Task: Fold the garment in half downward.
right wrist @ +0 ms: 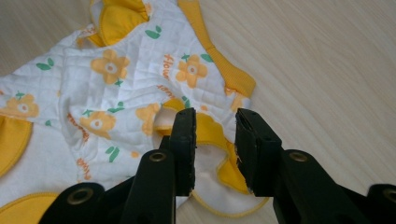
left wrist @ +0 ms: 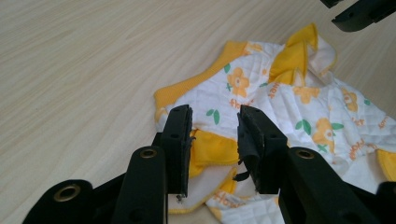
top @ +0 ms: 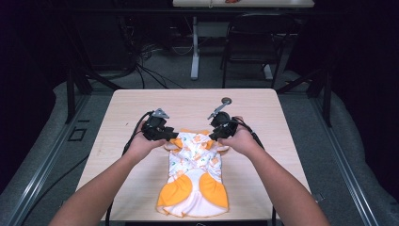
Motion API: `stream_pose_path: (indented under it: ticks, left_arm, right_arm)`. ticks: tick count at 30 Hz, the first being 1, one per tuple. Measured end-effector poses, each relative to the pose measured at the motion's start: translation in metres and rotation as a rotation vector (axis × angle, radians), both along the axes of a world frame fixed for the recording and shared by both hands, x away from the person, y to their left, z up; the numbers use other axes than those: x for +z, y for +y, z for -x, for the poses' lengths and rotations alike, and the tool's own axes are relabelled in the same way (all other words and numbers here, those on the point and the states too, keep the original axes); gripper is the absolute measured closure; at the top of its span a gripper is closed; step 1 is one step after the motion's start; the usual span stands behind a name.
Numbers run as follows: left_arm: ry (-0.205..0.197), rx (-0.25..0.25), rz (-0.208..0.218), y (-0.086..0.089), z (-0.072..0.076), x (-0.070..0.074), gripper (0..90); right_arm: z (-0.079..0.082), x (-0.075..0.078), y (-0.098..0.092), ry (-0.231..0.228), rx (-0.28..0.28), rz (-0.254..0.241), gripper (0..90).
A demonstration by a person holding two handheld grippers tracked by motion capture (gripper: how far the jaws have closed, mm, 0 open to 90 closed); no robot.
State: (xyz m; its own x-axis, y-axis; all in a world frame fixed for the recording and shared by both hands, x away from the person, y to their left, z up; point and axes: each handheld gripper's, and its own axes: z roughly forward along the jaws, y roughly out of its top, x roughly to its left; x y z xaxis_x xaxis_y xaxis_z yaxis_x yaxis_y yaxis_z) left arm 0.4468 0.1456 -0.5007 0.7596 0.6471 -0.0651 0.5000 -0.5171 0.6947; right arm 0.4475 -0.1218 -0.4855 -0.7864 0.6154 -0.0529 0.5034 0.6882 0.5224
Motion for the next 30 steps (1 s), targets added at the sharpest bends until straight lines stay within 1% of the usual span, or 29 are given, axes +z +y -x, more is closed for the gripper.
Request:
stream_pose_path:
  ticks: [4,5,6,8,11,12,14,16,18,19,20,21,22,24,25,26,29,30]
  left_arm:
    - [0.008,-0.007,-0.01,-0.005,-0.01,-0.001,64.4]
    - [0.004,-0.009,-0.002,-0.007,-0.012,-0.002,64.5]
    - [0.007,-0.016,-0.006,-0.007,-0.015,-0.004,64.5]
    - [0.015,-0.02,-0.004,-0.009,-0.02,-0.008,64.5]
    - [0.027,-0.008,-0.029,-0.01,-0.027,-0.017,64.5]
    - [0.025,0.0,-0.046,-0.011,-0.028,-0.02,64.5]
    - [0.029,0.001,-0.044,-0.011,-0.032,-0.025,64.5]
    - [0.031,0.01,-0.045,-0.012,-0.034,-0.029,64.4]
    - [0.031,0.017,-0.054,-0.013,-0.037,-0.033,64.0]
    - [0.034,0.022,-0.058,-0.013,-0.039,-0.036,64.0]
    - [0.033,0.029,-0.067,-0.012,-0.04,-0.037,63.6]
    - [0.035,0.036,-0.066,-0.012,-0.041,-0.039,62.8]
    - [0.039,0.04,-0.061,-0.012,-0.043,-0.041,62.4]
    - [0.043,0.051,-0.06,-0.011,-0.045,-0.047,61.2]
    - [0.043,0.051,-0.06,-0.011,-0.045,-0.047,61.0]
    - [0.042,0.052,-0.066,-0.012,-0.045,-0.049,60.7]
    - [0.044,0.053,-0.07,-0.013,-0.045,-0.051,59.7]
    - [0.045,0.05,-0.079,-0.013,-0.045,-0.052,59.3]
  right_arm:
    - [-0.007,-0.002,0.002,0.004,0.001,-0.009,67.4]
    - [-0.009,-0.003,0.003,0.005,-0.002,-0.016,67.5]
    - [-0.011,-0.004,0.003,0.009,-0.006,-0.009,67.4]
    - [-0.017,-0.009,0.005,0.005,-0.014,-0.016,67.5]
    - [-0.021,-0.012,0.004,0.012,-0.01,-0.006,67.7]
    - [-0.023,-0.015,0.005,0.012,-0.022,-0.012,67.7]
    - [-0.026,-0.019,0.005,0.012,-0.029,0.002,67.7]
    - [-0.029,-0.023,0.005,0.01,-0.026,0.009,67.6]
    - [-0.034,-0.028,0.004,0.008,-0.045,0.003,67.6]
    - [-0.034,-0.028,0.004,0.008,-0.045,0.003,67.6]
    - [-0.037,-0.033,0.002,0.009,-0.064,-0.002,67.6]
    - [-0.037,-0.033,0.002,0.009,-0.064,-0.002,67.6]
    - [-0.038,-0.039,0.002,0.012,-0.085,-0.018,67.6]
    - [-0.04,-0.045,0.002,0.026,-0.094,-0.014,67.3]
    - [-0.04,-0.045,0.002,0.026,-0.094,-0.014,67.3]
    - [-0.041,-0.049,0.002,0.04,-0.094,-0.015,65.8]
    - [-0.041,-0.053,0.002,0.051,-0.091,-0.015,63.7]
    - [-0.041,-0.056,0.002,0.057,-0.094,-0.02,63.4]
